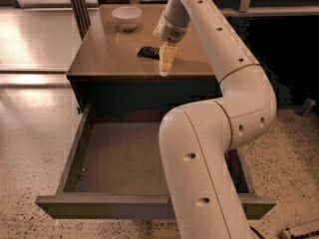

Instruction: Place rxbar chocolate into top drawer

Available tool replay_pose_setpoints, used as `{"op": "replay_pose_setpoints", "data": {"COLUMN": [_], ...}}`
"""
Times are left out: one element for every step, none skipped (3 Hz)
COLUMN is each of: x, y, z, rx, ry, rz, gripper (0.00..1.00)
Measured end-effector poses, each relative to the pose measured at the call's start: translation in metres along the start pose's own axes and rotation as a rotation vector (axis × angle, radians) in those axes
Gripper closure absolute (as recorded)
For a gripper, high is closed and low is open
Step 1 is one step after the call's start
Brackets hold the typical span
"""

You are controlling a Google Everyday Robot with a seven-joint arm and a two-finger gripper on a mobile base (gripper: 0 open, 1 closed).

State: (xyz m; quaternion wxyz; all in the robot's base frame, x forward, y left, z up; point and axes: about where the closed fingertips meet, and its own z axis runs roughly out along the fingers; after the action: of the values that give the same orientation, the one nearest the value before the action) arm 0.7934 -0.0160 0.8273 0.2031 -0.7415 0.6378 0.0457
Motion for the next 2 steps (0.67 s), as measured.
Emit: {"op": "replay_pose_setpoints", "data": {"x": [-0.0098, -0.0099], "y": [0.0048, 0.0043], "z": [-0.0045, -0.0042], "rx": [-0.016, -0.014], "ry": [-0.034, -0.035], "rz": [0.036, 0.036], "gripper": [0.00, 0.00]}}
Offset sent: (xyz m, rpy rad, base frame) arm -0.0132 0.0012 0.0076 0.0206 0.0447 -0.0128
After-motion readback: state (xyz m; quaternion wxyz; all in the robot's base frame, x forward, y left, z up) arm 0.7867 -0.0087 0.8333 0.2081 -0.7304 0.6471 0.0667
